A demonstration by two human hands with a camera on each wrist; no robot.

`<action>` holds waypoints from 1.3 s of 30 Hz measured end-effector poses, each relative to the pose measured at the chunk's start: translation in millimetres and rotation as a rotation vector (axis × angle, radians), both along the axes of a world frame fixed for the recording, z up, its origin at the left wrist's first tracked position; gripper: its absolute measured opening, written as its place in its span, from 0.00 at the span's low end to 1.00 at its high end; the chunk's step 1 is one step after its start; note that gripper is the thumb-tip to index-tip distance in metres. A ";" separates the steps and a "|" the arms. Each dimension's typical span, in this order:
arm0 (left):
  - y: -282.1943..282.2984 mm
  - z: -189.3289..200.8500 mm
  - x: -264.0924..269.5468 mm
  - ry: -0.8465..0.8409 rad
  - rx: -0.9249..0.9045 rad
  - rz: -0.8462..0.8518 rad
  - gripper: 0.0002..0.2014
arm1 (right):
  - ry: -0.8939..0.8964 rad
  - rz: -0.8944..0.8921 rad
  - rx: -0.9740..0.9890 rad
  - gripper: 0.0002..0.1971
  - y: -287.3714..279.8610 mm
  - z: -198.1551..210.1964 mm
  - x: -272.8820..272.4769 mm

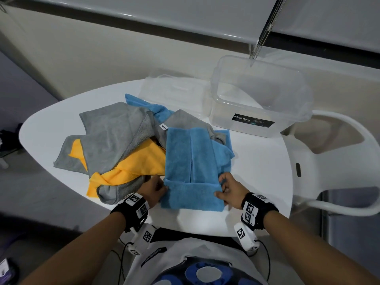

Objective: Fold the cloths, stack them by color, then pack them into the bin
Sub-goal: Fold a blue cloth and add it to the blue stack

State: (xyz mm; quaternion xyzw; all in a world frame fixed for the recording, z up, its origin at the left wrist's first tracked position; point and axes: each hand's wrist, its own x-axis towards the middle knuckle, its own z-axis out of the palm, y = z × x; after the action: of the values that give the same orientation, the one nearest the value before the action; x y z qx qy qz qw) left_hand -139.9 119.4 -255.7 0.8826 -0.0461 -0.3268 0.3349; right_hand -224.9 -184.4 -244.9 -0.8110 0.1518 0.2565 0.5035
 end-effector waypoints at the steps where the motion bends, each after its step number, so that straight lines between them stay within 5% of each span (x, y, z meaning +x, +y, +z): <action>1: 5.5 -2.8 -4.9 0.027 -0.029 0.019 0.10 | 0.029 0.018 0.021 0.19 0.8 -0.6 -5.1; 7: 15.5 -3.5 -24.1 0.023 -0.070 -0.012 0.13 | 0.038 0.103 0.061 0.22 8.9 1.1 -24.1; 15: 26.3 4.5 -10.0 -0.198 0.160 -0.493 0.04 | -0.184 0.320 -0.192 0.22 -4.8 4.2 -23.4; 23: 5.2 10.4 -10.2 -0.177 0.357 -0.810 0.37 | -0.184 0.443 -0.259 0.14 5.4 2.9 -14.4; 34: 14.5 -4.9 -7.8 -0.367 0.085 -0.540 0.15 | -0.209 0.375 -0.201 0.11 7.1 5.2 -25.1; 39: 22.3 -10.3 -10.9 -0.396 -0.017 -0.509 0.13 | -0.177 0.398 -0.190 0.23 4.7 0.9 -31.0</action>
State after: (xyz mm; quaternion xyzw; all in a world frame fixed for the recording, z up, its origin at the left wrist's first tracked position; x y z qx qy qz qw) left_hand -150.8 141.7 -265.9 0.8864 -0.3321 -0.2215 0.2344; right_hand -255.9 -179.7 -243.9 -0.8879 -0.0321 0.2633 0.3758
